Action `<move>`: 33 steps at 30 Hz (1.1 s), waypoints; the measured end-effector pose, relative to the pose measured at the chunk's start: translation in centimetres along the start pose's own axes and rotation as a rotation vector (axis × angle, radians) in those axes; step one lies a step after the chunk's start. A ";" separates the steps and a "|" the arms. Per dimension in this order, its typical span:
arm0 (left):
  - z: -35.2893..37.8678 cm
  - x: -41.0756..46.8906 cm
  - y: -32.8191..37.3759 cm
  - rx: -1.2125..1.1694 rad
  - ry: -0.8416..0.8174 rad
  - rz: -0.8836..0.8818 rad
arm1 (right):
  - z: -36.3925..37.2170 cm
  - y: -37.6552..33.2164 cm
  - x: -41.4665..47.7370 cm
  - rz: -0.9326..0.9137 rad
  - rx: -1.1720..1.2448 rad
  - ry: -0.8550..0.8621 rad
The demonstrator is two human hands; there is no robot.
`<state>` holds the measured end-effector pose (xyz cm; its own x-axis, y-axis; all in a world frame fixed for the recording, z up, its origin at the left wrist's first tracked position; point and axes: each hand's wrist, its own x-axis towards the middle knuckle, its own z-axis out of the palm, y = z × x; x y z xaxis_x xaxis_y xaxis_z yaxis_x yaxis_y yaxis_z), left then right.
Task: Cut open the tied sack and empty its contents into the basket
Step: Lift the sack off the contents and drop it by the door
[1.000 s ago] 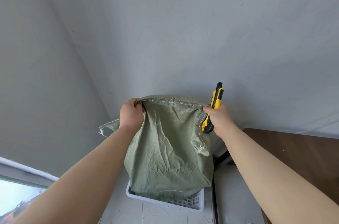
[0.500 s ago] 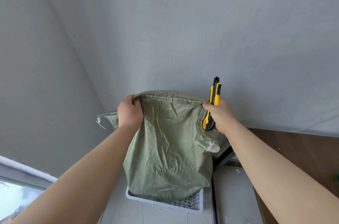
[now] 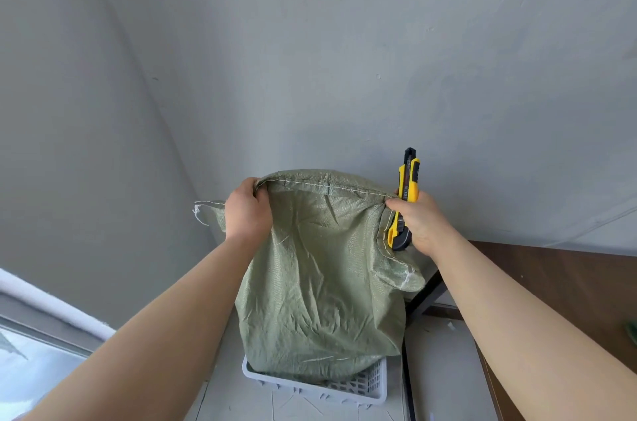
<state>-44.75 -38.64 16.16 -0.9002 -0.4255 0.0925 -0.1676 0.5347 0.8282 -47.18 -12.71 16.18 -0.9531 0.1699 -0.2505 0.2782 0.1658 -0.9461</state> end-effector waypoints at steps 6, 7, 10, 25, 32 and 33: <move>-0.4 -0.6 -0.4 0.021 -0.081 0.016 | 0.1 0.8 -0.9 0.082 0.040 0.075; -0.4 -0.6 -0.2 -0.005 -0.055 0.021 | 0.1 0.6 -0.9 0.068 0.068 0.076; -0.5 -0.6 -0.2 0.004 -0.066 0.005 | 0.2 0.7 -1.4 0.051 0.036 0.052; -0.6 0.9 1.9 -0.053 -0.011 -0.001 | 0.1 -1.2 -0.9 0.040 0.052 0.053; -0.7 1.7 2.2 -0.073 -0.003 0.051 | -0.2 -1.9 -0.3 0.030 0.093 0.087; -0.7 1.7 2.3 -0.091 0.010 0.050 | -0.2 -2.1 -0.2 0.018 0.111 0.087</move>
<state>-46.38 -38.61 18.59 -0.9022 -0.4077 0.1404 -0.0851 0.4875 0.8690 -47.55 -12.88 18.27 -0.9327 0.2563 -0.2539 0.2762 0.0545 -0.9596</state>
